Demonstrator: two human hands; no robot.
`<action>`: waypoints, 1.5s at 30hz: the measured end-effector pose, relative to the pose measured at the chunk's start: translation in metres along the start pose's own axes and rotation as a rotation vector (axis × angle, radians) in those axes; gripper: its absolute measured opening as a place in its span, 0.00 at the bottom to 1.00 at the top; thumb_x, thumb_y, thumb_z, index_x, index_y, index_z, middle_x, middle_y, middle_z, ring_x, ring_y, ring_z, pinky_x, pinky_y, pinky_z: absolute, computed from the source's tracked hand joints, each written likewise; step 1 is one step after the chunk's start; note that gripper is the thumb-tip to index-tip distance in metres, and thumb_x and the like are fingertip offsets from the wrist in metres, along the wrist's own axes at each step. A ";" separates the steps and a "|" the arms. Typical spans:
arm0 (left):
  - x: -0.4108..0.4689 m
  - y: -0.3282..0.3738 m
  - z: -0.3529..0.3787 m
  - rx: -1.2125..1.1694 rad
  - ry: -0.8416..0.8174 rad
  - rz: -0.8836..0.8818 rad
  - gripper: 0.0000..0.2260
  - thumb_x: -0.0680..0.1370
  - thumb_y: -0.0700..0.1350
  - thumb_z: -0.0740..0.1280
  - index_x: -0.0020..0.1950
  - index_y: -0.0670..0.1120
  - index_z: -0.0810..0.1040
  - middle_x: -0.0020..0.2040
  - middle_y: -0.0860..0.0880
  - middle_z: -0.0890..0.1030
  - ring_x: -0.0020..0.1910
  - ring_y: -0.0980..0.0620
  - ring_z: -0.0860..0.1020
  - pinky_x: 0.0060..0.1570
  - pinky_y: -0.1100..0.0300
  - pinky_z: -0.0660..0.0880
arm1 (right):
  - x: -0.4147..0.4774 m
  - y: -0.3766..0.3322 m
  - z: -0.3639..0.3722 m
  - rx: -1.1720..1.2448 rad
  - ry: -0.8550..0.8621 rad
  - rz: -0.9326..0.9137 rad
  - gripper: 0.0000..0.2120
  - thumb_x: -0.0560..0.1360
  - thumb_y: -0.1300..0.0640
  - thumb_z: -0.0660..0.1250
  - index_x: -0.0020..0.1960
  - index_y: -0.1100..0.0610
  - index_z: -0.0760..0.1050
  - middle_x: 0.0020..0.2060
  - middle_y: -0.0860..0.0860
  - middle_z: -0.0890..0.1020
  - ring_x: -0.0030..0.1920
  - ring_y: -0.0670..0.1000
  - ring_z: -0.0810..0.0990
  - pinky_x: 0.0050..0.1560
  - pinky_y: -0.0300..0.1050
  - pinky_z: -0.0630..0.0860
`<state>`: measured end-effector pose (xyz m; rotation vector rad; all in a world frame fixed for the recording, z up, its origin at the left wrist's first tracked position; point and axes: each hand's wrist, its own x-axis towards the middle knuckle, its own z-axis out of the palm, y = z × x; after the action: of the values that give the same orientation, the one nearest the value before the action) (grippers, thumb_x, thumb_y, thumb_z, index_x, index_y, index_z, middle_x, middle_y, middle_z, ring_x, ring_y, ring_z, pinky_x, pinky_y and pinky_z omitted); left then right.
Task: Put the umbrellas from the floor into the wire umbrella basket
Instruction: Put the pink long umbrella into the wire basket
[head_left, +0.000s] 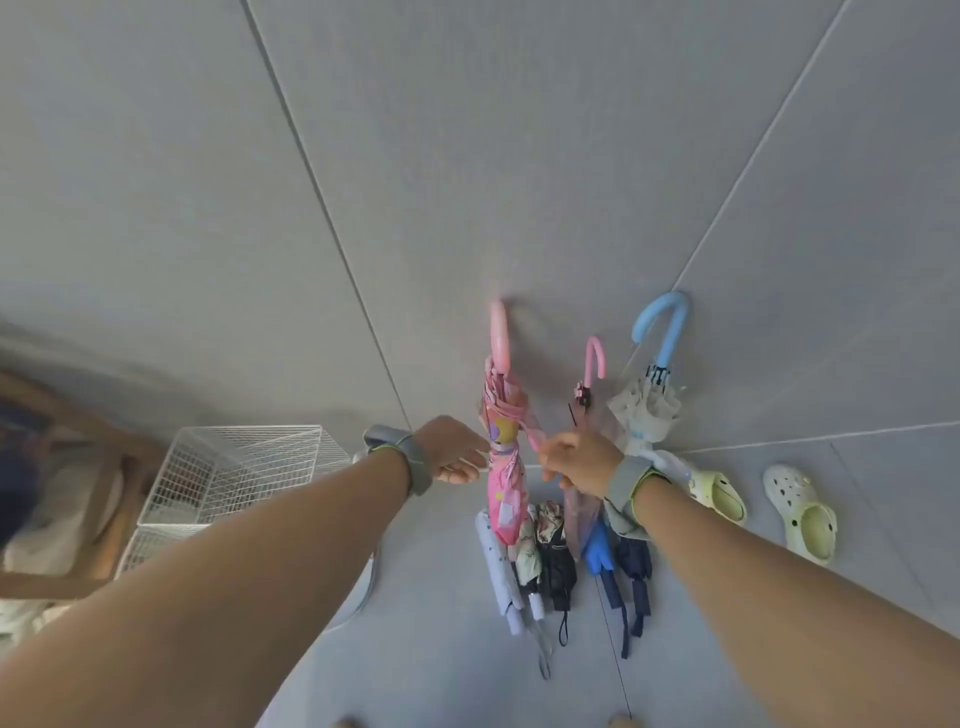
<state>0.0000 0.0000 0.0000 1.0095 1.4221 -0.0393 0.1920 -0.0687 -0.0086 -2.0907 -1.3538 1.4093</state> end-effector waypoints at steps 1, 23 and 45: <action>0.009 -0.004 0.004 -0.002 0.020 0.007 0.10 0.80 0.42 0.62 0.58 0.38 0.76 0.43 0.44 0.79 0.33 0.50 0.76 0.36 0.60 0.75 | 0.008 0.005 0.006 -0.050 -0.009 0.001 0.12 0.76 0.58 0.66 0.57 0.62 0.78 0.42 0.56 0.83 0.27 0.47 0.75 0.34 0.35 0.73; 0.085 -0.085 0.064 -0.161 0.108 0.489 0.17 0.76 0.29 0.62 0.57 0.48 0.66 0.63 0.45 0.75 0.52 0.47 0.73 0.53 0.51 0.74 | 0.082 0.075 0.092 0.248 0.182 -0.168 0.33 0.68 0.59 0.75 0.68 0.55 0.63 0.58 0.57 0.80 0.53 0.61 0.82 0.36 0.41 0.75; -0.031 -0.182 0.107 -0.018 0.177 0.549 0.17 0.77 0.34 0.66 0.66 0.38 0.73 0.60 0.45 0.77 0.48 0.50 0.76 0.33 0.64 0.74 | -0.066 0.087 0.114 0.321 0.491 -0.214 0.12 0.65 0.50 0.76 0.44 0.56 0.83 0.41 0.58 0.85 0.40 0.56 0.84 0.47 0.52 0.81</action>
<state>-0.0270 -0.1903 -0.0923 1.3839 1.2551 0.4731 0.1375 -0.1971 -0.0831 -1.8491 -1.0347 0.8768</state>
